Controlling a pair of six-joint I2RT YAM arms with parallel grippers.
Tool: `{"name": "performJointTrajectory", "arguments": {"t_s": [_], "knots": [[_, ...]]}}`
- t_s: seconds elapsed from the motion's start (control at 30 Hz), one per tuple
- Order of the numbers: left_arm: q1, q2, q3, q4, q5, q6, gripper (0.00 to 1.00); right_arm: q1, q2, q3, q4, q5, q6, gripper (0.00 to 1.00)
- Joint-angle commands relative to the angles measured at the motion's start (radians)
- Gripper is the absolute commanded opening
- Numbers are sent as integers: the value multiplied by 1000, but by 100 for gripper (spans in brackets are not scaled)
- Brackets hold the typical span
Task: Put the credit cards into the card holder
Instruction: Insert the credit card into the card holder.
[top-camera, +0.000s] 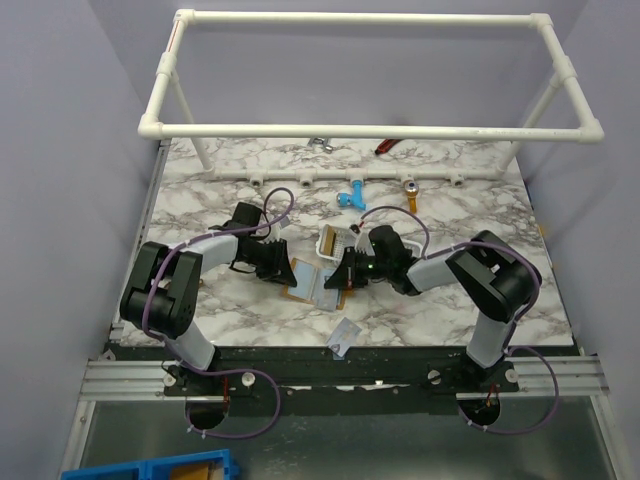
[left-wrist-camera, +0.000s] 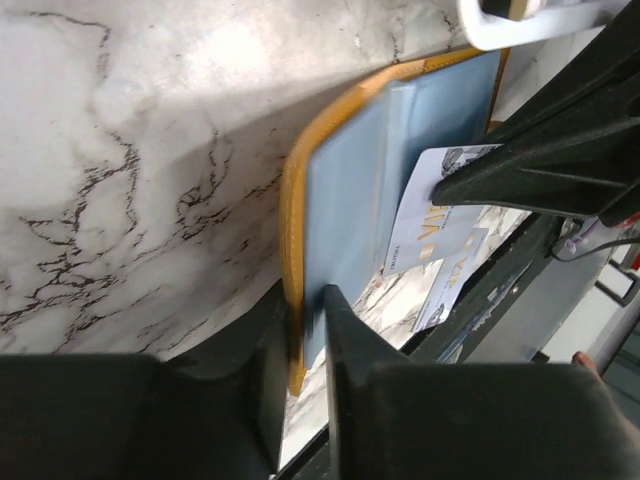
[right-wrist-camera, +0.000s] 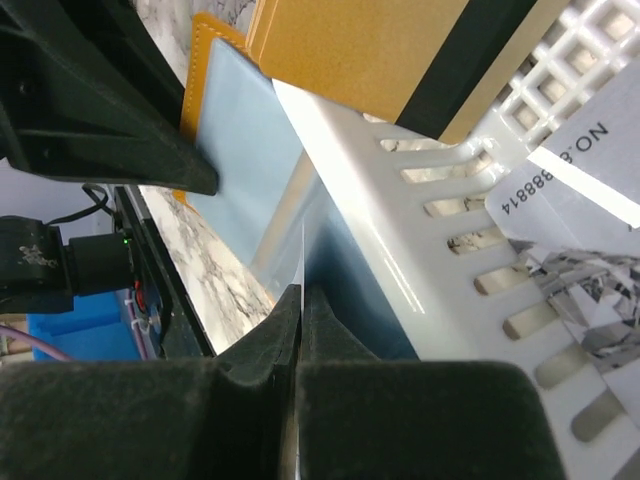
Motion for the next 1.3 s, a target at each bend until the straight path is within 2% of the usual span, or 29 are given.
{"name": "performJointTrajectory", "arguments": {"t_s": [0.0, 0.13, 0.37, 0.47, 0.53, 0.57, 0.8, 1.07, 1.17, 1.27], "knots": [[-5, -11, 1, 16, 23, -4, 10, 4, -42, -38, 40, 25, 16, 1], [-5, -71, -31, 13, -15, -16, 5, 2, -77, -47, 115, 35, 52, 1], [-4, -92, -100, 69, 14, -78, 7, 3, -24, -51, 261, 61, 161, 1], [-5, -106, -134, 96, 16, -97, 16, 4, -7, -53, 274, 78, 178, 1], [-5, -109, -138, 102, 17, -101, 34, 4, 6, -50, 279, 74, 184, 1], [-5, -111, -136, 104, 15, -103, 38, 5, 10, -51, 279, 74, 188, 1], [9, -120, -102, 102, 19, -96, 53, 4, 28, -6, 181, 66, 143, 1], [18, -47, -40, 127, 26, -115, 51, 4, 30, 0, 152, 68, 133, 1], [19, -27, -32, 158, 31, -142, 44, 5, 24, -3, 142, 78, 132, 1], [19, -28, -47, 164, 31, -151, 28, 4, 12, -11, 130, 95, 128, 1]]}}
